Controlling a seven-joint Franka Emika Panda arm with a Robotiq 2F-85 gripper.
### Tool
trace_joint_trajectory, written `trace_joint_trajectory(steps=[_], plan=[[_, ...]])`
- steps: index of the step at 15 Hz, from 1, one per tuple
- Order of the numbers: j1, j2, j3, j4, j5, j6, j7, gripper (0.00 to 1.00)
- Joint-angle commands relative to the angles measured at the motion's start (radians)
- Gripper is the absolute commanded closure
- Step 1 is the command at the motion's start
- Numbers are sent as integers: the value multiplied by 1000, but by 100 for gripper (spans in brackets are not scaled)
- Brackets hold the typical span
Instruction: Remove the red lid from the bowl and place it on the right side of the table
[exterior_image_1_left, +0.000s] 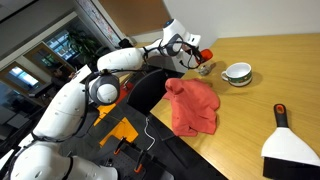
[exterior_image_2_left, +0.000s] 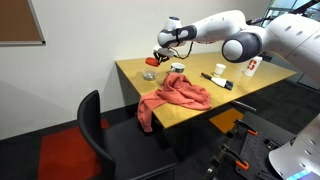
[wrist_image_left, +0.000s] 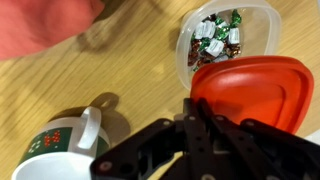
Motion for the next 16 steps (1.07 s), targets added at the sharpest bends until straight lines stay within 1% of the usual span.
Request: trace_joint_trajectory(steps=[1, 4, 8, 13, 16], plan=[[-14, -32, -15, -11, 3, -79, 44, 98], [-18, -56, -15, -51, 0, -74, 36, 98], [-13, -123, -15, -155, -1, -31, 13, 98], [0, -242, -36, -361, -8, -6, 33, 98], [-1, -304, -38, -479, 4, 45, 27, 98]])
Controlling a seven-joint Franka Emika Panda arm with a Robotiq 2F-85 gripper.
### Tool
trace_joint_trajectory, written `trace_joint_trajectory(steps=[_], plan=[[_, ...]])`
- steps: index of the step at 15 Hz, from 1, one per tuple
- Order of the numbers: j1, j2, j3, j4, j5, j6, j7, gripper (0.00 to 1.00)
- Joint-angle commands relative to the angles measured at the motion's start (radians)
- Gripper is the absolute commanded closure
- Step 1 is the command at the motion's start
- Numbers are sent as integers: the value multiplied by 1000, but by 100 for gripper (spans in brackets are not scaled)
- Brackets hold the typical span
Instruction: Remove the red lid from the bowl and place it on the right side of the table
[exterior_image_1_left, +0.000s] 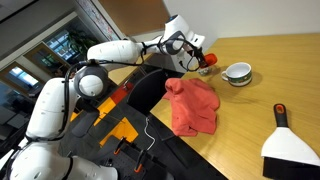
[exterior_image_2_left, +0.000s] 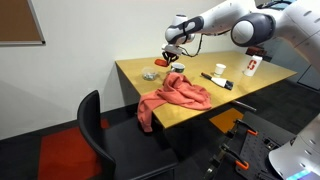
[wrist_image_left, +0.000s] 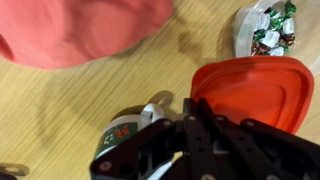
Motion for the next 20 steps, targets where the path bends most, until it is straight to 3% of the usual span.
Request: trace_joint_trajectory(steps=[1, 11, 15, 20], plan=[[21, -141, -13, -239, 5, 92, 0, 98], [75, -374, -99, -658, 4, 273, 63, 98], [86, -500, -152, -845, -4, 357, 103, 98], [87, -667, -251, -1091, -30, 374, 172, 98]])
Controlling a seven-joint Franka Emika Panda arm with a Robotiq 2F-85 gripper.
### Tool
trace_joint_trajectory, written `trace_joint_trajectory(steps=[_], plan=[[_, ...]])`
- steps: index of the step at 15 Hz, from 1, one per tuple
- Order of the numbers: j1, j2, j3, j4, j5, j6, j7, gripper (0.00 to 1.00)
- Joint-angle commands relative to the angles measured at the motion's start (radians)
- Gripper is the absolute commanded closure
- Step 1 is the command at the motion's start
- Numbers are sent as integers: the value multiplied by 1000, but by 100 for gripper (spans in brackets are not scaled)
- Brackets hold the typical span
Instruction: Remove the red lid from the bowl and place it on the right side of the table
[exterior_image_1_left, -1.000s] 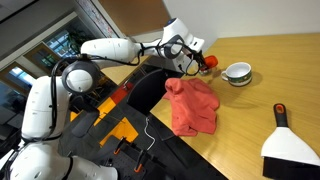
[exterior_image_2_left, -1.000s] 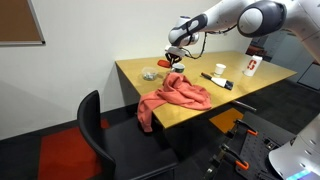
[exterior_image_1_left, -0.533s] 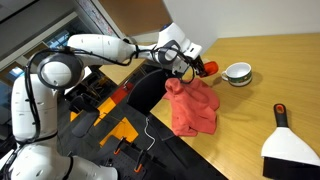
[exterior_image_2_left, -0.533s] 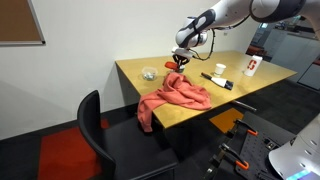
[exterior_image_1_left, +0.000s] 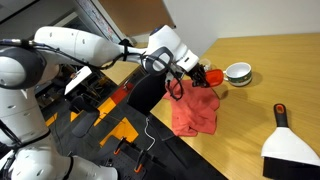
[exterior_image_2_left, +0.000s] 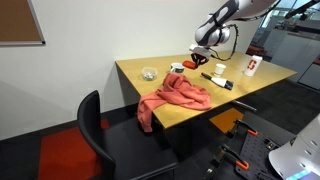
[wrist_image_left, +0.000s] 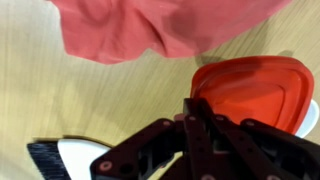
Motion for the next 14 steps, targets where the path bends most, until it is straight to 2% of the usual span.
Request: trace_joint_trajectory(steps=[1, 4, 7, 14], plan=[[21, -149, -84, -222, -36, 45, 112, 98], [-5, -147, -123, -264, -41, 54, 192, 98], [-39, -111, -120, -259, -24, 78, 223, 98], [-48, 61, -98, -110, -23, 112, 292, 98]])
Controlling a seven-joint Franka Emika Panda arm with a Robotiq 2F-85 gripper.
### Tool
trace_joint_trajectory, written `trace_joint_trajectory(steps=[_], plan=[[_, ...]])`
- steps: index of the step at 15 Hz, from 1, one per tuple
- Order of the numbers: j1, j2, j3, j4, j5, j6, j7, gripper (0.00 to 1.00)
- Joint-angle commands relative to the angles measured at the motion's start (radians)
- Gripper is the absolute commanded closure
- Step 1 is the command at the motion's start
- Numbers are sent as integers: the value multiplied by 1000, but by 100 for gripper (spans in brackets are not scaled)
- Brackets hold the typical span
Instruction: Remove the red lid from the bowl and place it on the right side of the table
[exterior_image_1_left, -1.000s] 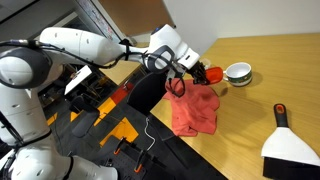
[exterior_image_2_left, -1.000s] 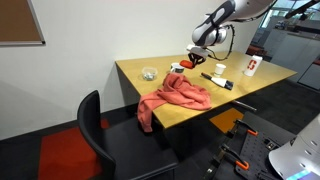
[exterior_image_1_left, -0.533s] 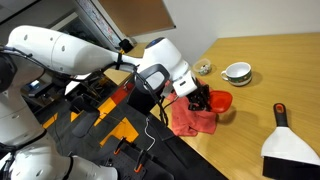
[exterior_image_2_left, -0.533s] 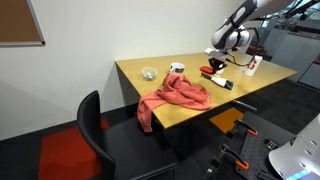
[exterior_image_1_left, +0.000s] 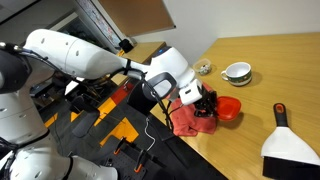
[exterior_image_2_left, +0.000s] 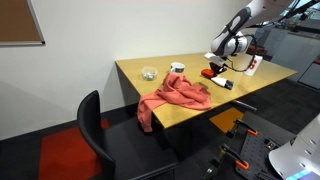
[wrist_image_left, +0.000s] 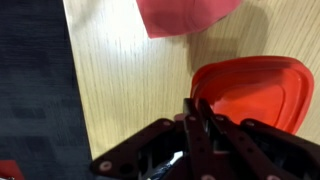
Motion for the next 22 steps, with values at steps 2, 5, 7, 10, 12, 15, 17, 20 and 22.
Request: trace_joint_trajectory(steps=[2, 5, 7, 10, 12, 15, 17, 20, 22], plan=[[-4, 143, 12, 150, -3, 7, 67, 98], [-22, 216, 19, 241, 4, -13, 71, 98], [-35, 265, 22, 299, 8, -22, 70, 98], [-56, 327, 22, 371, 11, -27, 63, 98], [-72, 358, 23, 407, 11, -24, 54, 98], [-92, 379, 29, 437, 8, -14, 31, 60], [-107, 368, 42, 437, 10, -4, 3, 45], [-128, 313, 80, 400, 14, 29, -83, 23], [-156, 268, 131, 374, 27, 51, -184, 8]])
